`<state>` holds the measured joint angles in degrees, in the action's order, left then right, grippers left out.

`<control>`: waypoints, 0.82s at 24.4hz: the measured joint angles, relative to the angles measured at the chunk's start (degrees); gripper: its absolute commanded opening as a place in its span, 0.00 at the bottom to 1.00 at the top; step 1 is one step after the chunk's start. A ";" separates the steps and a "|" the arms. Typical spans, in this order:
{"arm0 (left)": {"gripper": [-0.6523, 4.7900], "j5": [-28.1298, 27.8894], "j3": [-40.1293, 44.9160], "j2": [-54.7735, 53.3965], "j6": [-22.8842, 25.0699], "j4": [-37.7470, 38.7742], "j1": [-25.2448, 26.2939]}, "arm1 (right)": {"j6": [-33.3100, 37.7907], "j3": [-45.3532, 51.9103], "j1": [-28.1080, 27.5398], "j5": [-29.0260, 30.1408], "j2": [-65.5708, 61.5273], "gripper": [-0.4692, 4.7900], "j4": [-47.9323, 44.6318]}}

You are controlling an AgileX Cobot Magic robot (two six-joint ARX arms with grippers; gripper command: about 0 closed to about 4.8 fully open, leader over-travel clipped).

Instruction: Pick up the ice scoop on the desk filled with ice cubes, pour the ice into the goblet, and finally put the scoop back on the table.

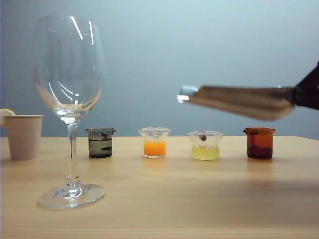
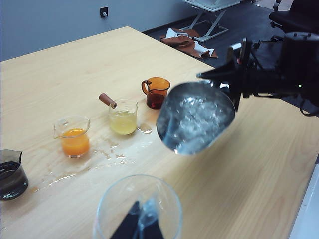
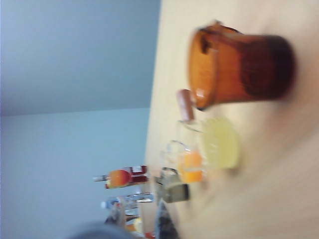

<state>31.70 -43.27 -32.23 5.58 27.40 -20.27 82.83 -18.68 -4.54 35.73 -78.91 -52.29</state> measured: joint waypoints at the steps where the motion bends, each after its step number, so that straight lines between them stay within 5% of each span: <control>1: 0.11 0.00 0.00 0.00 0.00 0.00 0.00 | 0.98 -0.83 0.02 0.07 0.00 0.08 0.24; 20: 0.11 0.00 0.00 0.02 0.00 -0.20 0.00 | 4.66 -26.95 11.08 0.04 1.07 0.08 24.50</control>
<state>31.70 -43.27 -32.21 5.58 27.20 -20.27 87.48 -45.63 6.55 35.77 -77.84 -27.79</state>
